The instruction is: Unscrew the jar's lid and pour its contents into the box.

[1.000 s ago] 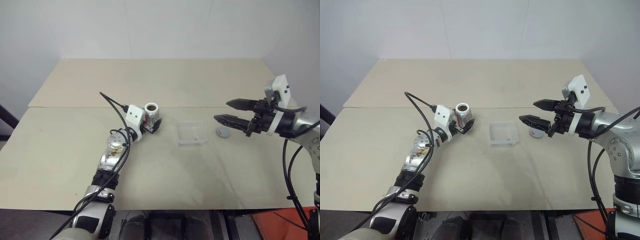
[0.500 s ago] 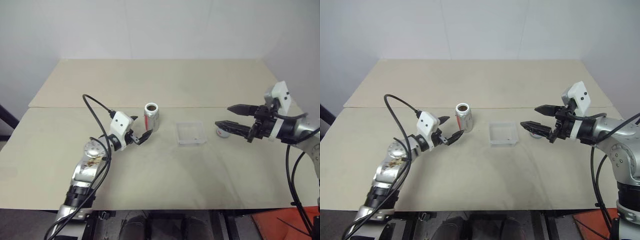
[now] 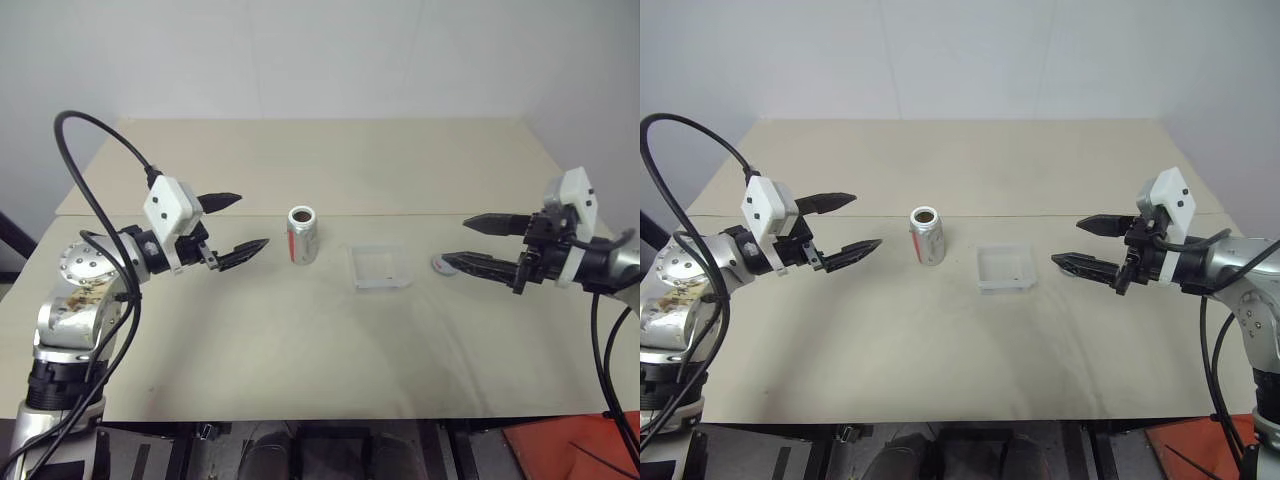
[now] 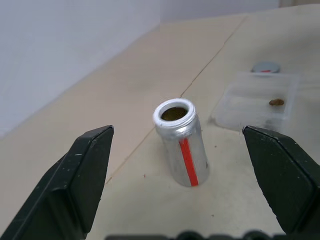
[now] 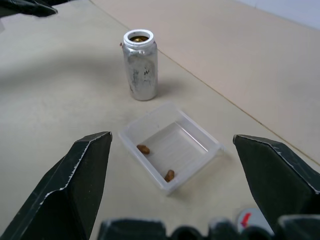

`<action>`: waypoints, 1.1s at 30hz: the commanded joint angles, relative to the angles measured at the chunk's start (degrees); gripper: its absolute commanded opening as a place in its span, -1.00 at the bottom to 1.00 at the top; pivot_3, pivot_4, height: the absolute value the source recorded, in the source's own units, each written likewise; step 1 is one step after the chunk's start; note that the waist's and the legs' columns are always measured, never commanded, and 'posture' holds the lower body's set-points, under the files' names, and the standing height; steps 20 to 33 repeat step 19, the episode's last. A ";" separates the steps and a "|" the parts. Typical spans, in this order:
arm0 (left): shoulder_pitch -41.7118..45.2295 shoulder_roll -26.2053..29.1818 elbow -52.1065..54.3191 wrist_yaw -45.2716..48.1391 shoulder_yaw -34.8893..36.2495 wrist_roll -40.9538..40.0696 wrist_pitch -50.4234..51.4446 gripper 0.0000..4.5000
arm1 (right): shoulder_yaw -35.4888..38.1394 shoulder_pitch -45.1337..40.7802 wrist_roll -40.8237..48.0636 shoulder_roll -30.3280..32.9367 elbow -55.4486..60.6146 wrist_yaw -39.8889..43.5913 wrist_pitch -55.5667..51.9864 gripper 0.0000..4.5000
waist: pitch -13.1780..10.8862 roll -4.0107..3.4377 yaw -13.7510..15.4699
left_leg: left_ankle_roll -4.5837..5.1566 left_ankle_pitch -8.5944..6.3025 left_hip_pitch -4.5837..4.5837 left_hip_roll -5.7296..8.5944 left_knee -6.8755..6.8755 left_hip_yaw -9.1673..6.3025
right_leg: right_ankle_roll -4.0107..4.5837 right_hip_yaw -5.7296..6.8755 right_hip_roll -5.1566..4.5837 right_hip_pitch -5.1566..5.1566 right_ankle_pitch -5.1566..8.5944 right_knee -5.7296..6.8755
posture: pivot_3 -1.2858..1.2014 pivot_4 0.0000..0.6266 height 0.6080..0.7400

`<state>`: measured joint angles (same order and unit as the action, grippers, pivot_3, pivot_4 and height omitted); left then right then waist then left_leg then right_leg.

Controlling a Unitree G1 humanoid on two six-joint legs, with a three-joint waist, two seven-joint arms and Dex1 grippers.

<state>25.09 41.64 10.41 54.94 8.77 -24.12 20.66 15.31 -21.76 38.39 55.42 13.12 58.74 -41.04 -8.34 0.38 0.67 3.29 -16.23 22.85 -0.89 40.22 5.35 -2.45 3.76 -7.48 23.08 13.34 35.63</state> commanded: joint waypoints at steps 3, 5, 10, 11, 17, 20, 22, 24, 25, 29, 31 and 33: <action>-0.81 -1.18 1.76 1.58 2.21 -5.07 -0.69 1.00 | 2.28 0.45 -0.06 1.55 0.28 2.17 2.56 1.00 | 0.00 0.00 0.00 | 0.00 0.00 0.01 -0.01 0.00 0.01 | 0.00 -0.01 0.00 0.01 0.00 0.00 | 0.03 -0.52 1.00; -1.20 0.16 1.87 2.77 1.18 -4.35 -0.54 1.00 | 2.42 0.57 0.06 1.64 0.43 2.41 2.60 1.00 | 0.00 0.00 0.00 | 0.00 0.00 0.00 -0.01 0.00 0.02 | 0.00 -0.02 0.00 0.01 0.00 0.01 | 0.03 -0.52 1.00; -0.62 1.33 1.27 3.88 0.98 -5.67 1.81 1.00 | 2.69 1.30 -0.09 1.88 0.74 2.79 2.99 1.00 | 0.00 0.00 0.03 | 0.00 0.00 0.00 0.00 0.00 0.01 | 0.00 -0.02 0.00 0.00 0.00 -0.01 | 0.03 -0.52 1.00; -0.44 1.60 1.40 4.56 1.07 -6.54 2.45 1.00 | 2.82 1.57 -0.03 1.91 0.84 2.86 3.06 1.00 | 0.00 0.00 0.07 | 0.00 0.00 0.01 0.00 0.00 0.01 | 0.00 -0.01 0.00 0.00 0.00 -0.01 | 0.03 -0.52 1.00; -0.14 1.10 1.48 4.87 0.62 -7.65 3.34 1.00 | 3.49 2.35 0.61 2.12 1.56 3.61 3.42 1.00 | 0.00 0.00 0.02 | 0.00 0.00 0.01 -0.01 0.00 0.00 | 0.00 -0.01 0.00 0.00 0.00 -0.01 | 0.03 -0.52 1.00; -0.55 0.18 2.12 4.25 0.64 -8.64 3.89 1.00 | 3.61 2.55 0.56 2.10 1.85 3.65 3.29 1.00 | 0.00 0.00 0.02 | 0.00 0.00 0.00 -0.01 0.00 0.00 | 0.00 -0.01 0.00 0.00 0.00 -0.01 | 0.03 -0.52 1.00; -0.55 0.18 2.12 4.25 0.64 -8.64 3.89 1.00 | 3.61 2.55 0.56 2.10 1.85 3.65 3.29 1.00 | 0.00 0.00 0.02 | 0.00 0.00 0.00 -0.01 0.00 0.00 | 0.00 -0.01 0.00 0.00 0.00 -0.01 | 0.03 -0.52 1.00; -0.55 0.18 2.12 4.25 0.64 -8.64 3.89 1.00 | 3.61 2.55 0.56 2.10 1.85 3.65 3.29 1.00 | 0.00 0.00 0.02 | 0.00 0.00 0.00 -0.01 0.00 0.00 | 0.00 -0.01 0.00 0.00 0.00 -0.01 | 0.03 -0.52 1.00; -0.55 0.18 2.12 4.25 0.64 -8.64 3.89 1.00 | 3.61 2.55 0.56 2.10 1.85 3.65 3.29 1.00 | 0.00 0.00 0.02 | 0.00 0.00 0.00 -0.01 0.00 0.00 | 0.00 -0.01 0.00 0.00 0.00 -0.01 | 0.03 -0.52 1.00; -0.55 0.18 2.12 4.25 0.64 -8.64 3.89 1.00 | 3.61 2.55 0.56 2.10 1.85 3.65 3.29 1.00 | 0.00 0.00 0.02 | 0.00 0.00 0.00 -0.01 0.00 0.00 | 0.00 -0.01 0.00 0.00 0.00 -0.01 | 0.03 -0.52 1.00; -0.55 0.18 2.12 4.25 0.64 -8.64 3.89 1.00 | 3.61 2.55 0.56 2.10 1.85 3.65 3.29 1.00 | 0.00 0.00 0.02 | 0.00 0.00 0.00 -0.01 0.00 0.00 | 0.00 -0.01 0.00 0.00 0.00 -0.01 | 0.03 -0.52 1.00; -0.55 0.18 2.12 4.25 0.64 -8.64 3.89 1.00 | 3.61 2.55 0.56 2.10 1.85 3.65 3.29 1.00 | 0.00 0.00 0.02 | 0.00 0.00 0.00 -0.01 0.00 0.00 | 0.00 -0.01 0.00 0.00 0.00 -0.01 | 0.03 -0.52 1.00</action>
